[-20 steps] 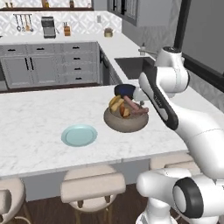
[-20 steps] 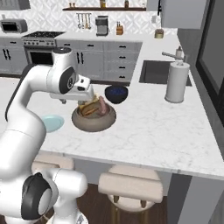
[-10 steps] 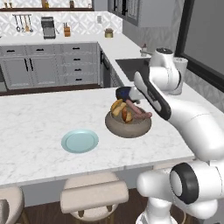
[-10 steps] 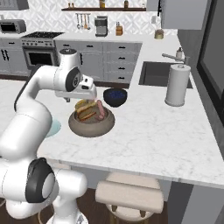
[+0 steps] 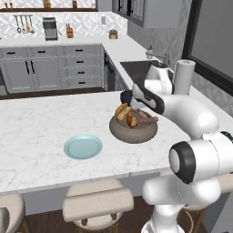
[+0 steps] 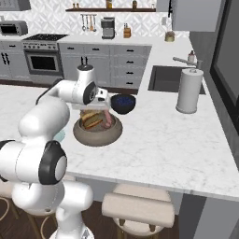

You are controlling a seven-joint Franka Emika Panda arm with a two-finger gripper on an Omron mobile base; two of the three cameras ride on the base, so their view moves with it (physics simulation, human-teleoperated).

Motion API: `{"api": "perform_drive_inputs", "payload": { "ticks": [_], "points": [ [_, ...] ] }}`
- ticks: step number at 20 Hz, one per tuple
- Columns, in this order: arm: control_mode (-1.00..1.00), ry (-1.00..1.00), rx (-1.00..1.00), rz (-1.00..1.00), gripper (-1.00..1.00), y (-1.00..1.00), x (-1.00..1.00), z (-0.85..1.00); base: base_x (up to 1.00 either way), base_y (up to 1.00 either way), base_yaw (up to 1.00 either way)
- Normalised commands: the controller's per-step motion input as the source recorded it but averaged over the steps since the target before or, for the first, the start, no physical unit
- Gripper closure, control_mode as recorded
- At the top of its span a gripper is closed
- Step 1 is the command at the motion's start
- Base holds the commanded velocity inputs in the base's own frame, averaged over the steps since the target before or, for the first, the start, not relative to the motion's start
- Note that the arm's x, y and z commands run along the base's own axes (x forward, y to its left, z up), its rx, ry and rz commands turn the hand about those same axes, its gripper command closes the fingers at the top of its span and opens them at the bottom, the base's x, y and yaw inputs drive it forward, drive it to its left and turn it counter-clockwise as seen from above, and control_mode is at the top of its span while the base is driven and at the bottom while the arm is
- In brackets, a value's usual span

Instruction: Place one bun and one sausage from the bowl on each plate.

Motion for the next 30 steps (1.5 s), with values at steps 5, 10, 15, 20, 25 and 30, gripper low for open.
{"api": "perform_drive_inputs", "payload": {
  "ticks": [5, 10, 15, 20, 25, 30],
  "points": [
    [-1.0, 0.0, -0.12, 0.0, -1.0, -0.27, 0.35, -0.41, 0.0, 0.0, 0.0],
    [-1.0, 0.0, -0.12, 0.0, -1.0, -0.25, 0.05, -0.38, 0.0, 0.0, 0.0],
    [-1.0, 0.0, -0.03, 0.02, -1.0, -0.19, 0.0, -0.36, 0.0, 0.0, 0.0],
    [-1.0, 0.0, 0.0, 0.03, -1.0, -0.14, -0.01, -0.19, 0.0, 0.0, 0.0],
    [-1.0, 0.0, 0.0, 0.04, -1.0, -0.01, -0.25, -0.12, 0.0, 0.0, 0.0],
    [-1.0, 0.0, 0.0, 0.03, -1.0, 0.0, -0.1, -0.17, 0.0, 0.0, 0.0]
  ]
}}
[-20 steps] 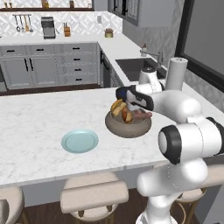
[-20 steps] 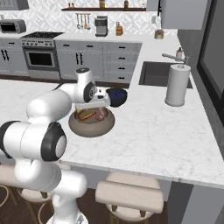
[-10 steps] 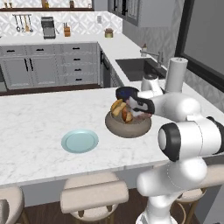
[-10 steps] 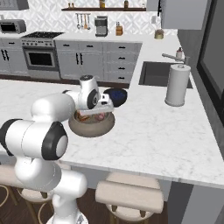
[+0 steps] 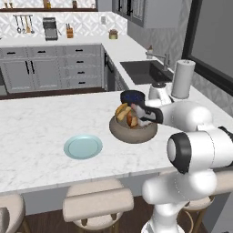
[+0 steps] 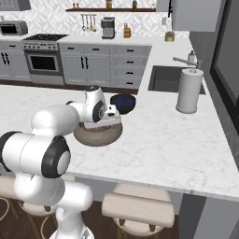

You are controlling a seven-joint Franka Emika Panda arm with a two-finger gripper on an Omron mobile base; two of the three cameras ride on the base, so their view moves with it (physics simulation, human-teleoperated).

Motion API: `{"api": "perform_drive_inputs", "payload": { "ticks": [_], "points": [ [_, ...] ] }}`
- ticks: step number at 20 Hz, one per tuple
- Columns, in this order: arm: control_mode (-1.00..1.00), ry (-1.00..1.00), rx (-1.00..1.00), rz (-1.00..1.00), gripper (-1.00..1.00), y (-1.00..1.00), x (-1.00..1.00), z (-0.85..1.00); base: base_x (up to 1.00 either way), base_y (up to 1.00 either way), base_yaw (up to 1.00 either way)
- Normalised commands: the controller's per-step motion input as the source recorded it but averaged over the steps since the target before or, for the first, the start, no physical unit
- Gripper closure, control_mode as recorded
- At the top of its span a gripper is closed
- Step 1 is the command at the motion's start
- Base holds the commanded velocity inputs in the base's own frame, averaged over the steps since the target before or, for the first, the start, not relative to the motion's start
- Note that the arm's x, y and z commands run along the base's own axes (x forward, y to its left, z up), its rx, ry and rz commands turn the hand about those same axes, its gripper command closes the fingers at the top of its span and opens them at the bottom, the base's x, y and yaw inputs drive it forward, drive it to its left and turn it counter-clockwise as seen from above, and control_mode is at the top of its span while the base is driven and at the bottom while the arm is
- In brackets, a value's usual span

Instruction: Place one bun and one sausage from the bowl on each plate.

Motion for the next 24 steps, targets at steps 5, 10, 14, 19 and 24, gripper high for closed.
{"api": "perform_drive_inputs", "payload": {
  "ticks": [5, 10, 14, 19, 24],
  "points": [
    [-1.0, 0.0, 0.01, 0.03, -1.0, 0.0, 0.32, -0.02, 0.0, 0.0, 0.0],
    [-1.0, 0.0, 0.01, 0.02, -1.0, 0.0, 0.25, -0.02, 0.0, 0.0, 0.0],
    [-1.0, 0.0, 0.0, 0.0, 1.0, 0.0, -0.01, -0.19, 0.0, 0.0, 0.0],
    [-1.0, -0.03, 0.0, 0.0, 1.0, 0.0, -0.37, 0.05, 0.0, 0.0, 0.0],
    [-1.0, -0.05, 0.03, 0.0, 1.0, 0.02, -0.68, 0.7, 0.0, 0.0, 0.0]
  ]
}}
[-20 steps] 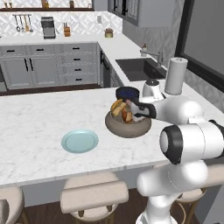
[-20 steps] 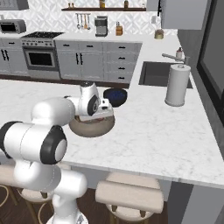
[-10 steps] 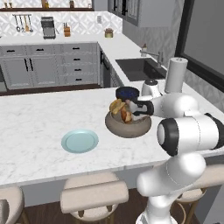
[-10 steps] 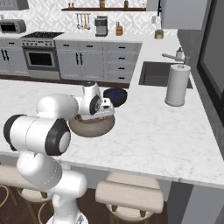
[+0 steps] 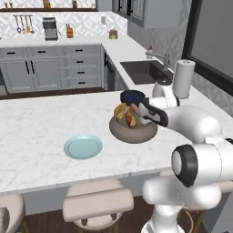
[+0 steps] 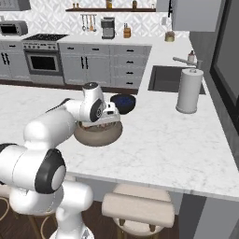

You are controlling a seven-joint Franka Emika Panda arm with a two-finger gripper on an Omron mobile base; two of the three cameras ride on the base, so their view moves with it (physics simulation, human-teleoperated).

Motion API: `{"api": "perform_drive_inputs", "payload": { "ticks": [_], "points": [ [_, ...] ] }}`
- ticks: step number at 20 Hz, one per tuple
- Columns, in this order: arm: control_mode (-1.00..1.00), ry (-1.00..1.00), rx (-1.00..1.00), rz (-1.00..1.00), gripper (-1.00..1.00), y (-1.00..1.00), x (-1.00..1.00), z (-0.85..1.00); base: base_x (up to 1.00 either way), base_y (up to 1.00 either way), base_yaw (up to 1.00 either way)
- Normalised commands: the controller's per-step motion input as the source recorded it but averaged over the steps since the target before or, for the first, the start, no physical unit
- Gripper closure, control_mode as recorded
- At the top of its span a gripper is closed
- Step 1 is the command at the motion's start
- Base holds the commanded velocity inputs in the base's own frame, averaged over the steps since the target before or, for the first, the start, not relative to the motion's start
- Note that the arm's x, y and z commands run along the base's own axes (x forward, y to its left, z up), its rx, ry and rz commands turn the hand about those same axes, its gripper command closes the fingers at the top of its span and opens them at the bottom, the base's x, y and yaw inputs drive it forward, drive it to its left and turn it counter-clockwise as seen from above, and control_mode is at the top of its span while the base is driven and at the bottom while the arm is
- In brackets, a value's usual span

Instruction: Place one bun and one sausage from the bowl on each plate.

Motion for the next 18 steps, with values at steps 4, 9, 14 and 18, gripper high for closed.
{"api": "perform_drive_inputs", "payload": {
  "ticks": [4, 9, 14, 18],
  "points": [
    [-1.0, 0.02, 0.03, 0.0, 1.0, 0.31, -0.68, 0.92, 0.0, 0.0, 0.0],
    [-1.0, 0.13, 0.04, 0.0, 1.0, 0.8, -0.68, 0.45, 0.0, 0.0, 0.0],
    [-1.0, 0.11, 0.01, 0.0, 1.0, 1.0, -0.46, 0.01, 0.0, 0.0, 0.0],
    [-1.0, 0.09, 0.03, 0.0, 1.0, 1.0, 0.09, -0.23, 0.0, 0.0, 0.0]
  ]
}}
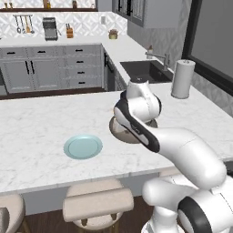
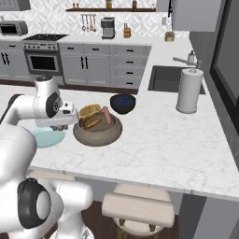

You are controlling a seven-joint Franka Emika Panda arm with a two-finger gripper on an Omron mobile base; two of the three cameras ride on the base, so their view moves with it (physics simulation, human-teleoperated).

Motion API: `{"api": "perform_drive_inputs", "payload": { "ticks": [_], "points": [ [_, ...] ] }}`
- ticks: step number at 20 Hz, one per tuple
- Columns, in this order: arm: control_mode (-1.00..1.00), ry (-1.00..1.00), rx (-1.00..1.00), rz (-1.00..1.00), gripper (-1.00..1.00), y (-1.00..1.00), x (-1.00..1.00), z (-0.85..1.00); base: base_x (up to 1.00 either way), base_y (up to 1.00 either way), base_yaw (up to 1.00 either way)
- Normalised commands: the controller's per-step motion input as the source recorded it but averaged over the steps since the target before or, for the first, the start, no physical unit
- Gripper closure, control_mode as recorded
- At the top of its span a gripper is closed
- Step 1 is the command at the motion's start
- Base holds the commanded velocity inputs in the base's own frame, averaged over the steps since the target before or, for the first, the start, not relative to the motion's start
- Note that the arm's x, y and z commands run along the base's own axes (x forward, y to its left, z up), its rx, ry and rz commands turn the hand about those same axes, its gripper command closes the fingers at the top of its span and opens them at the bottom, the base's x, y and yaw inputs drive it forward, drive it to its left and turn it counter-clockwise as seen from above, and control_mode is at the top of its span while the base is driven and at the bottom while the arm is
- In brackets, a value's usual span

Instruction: Place one bun and one sausage from the bowl on each plate.

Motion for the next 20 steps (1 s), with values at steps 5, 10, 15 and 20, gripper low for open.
{"api": "perform_drive_inputs", "payload": {
  "ticks": [5, 10, 15, 20],
  "points": [
    [-1.0, 0.07, 0.07, 0.0, 1.0, 0.99, 0.35, -0.39, 0.0, 0.0, 0.0],
    [-1.0, 0.04, 0.09, -0.01, 1.0, 0.84, 0.35, -0.73, 0.0, 0.0, 0.0],
    [-1.0, 0.0, 0.05, -0.06, 1.0, 0.72, 0.22, -0.56, 0.0, 0.0, 0.0],
    [-1.0, 0.0, 0.0, -0.11, 1.0, 0.73, 0.48, -0.34, 0.0, 0.0, 0.0]
  ]
}}
